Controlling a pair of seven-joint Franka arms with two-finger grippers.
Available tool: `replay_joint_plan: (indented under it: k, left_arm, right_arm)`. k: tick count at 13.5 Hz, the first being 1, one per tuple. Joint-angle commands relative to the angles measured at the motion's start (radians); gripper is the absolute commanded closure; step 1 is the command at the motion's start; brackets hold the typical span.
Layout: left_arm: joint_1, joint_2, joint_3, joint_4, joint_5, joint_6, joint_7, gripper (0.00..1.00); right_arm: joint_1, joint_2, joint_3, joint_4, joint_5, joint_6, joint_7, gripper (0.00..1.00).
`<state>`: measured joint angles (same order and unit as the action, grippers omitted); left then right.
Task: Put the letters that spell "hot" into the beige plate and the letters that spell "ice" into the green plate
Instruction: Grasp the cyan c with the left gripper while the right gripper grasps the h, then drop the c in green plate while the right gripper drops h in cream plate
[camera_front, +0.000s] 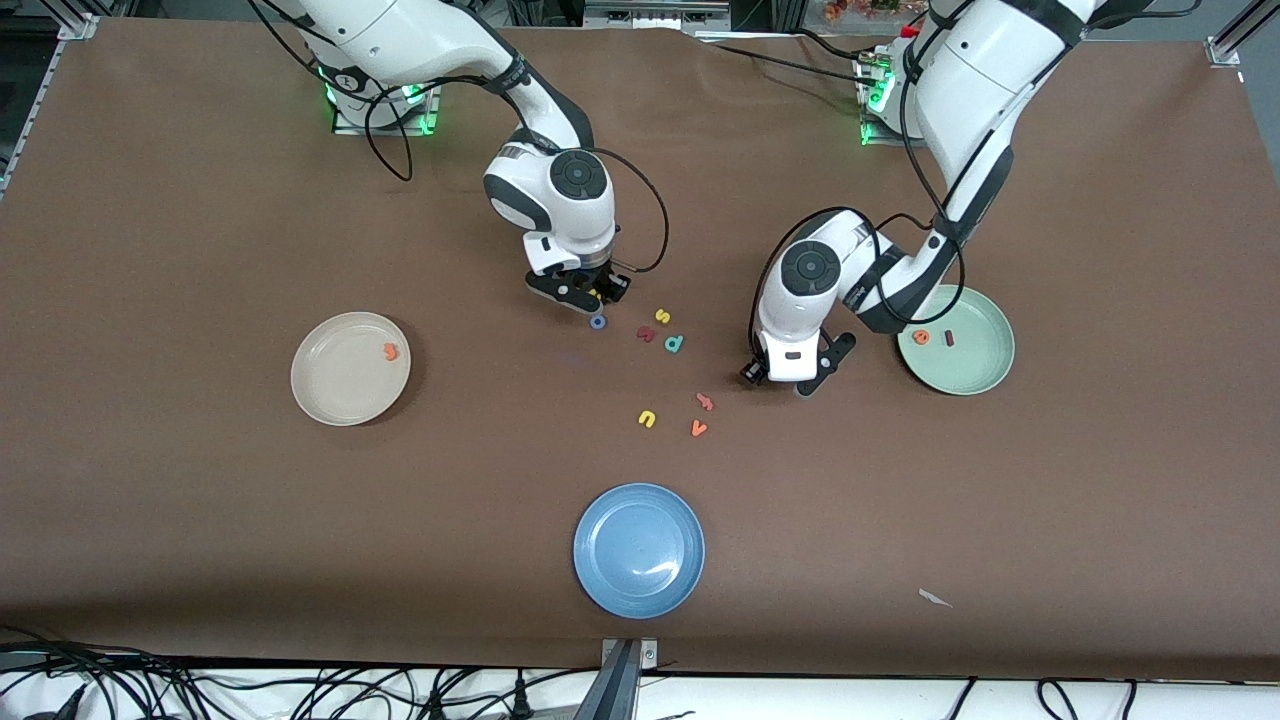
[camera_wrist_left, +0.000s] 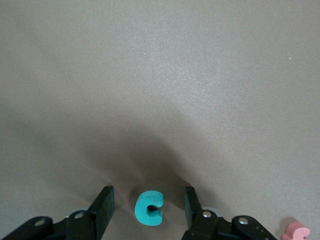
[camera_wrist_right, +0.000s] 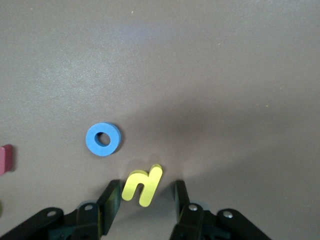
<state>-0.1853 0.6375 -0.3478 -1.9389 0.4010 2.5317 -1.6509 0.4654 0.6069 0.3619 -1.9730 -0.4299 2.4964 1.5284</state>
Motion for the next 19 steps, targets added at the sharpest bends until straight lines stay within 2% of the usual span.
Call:
replay_joint_plan:
  k: [1,3,6,7,10,14,17,19]
  left_arm:
    - [0.0,-0.002,0.006,-0.015,0.038,0.019,-0.035,0.52]
    - [0.003,-0.002,0.006,-0.012,0.038,0.018,-0.029,0.66]
    - [0.007,-0.002,0.006,-0.005,0.039,0.015,-0.02,0.85]
    - [0.015,-0.002,0.004,0.0,0.038,0.01,0.015,0.9]
    - [0.072,-0.016,-0.009,0.024,0.003,-0.06,0.138,0.92]
    - [0.262,-0.033,-0.155,0.138,-0.163,-0.333,0.428,0.92]
    - [0.416,-0.07,-0.252,0.175,-0.2,-0.526,0.621,0.92]
    - [0.536,-0.1,-0.307,0.175,-0.2,-0.669,0.814,0.92]
  right_arm:
    - [0.009,0.021,-0.008,0.013,-0.032,0.001,0.03,0.6]
    - [0.009,0.019,-0.012,0.013,-0.033,0.001,0.03,0.73]
    - [0.006,0.011,-0.014,0.01,-0.038,-0.002,0.026,1.0]
    - [0.004,0.004,-0.014,0.005,-0.038,-0.007,0.021,1.0]
    - [-0.059,-0.071,-0.012,-0.038,-0.041,-0.016,-0.046,1.0]
    - [-0.201,-0.225,0.005,-0.15,-0.036,-0.128,-0.316,1.0]
    - [-0.312,-0.344,0.003,-0.223,-0.029,-0.206,-0.579,1.0]
    - [-0.379,-0.392,0.003,-0.228,-0.009,-0.267,-0.757,1.0]
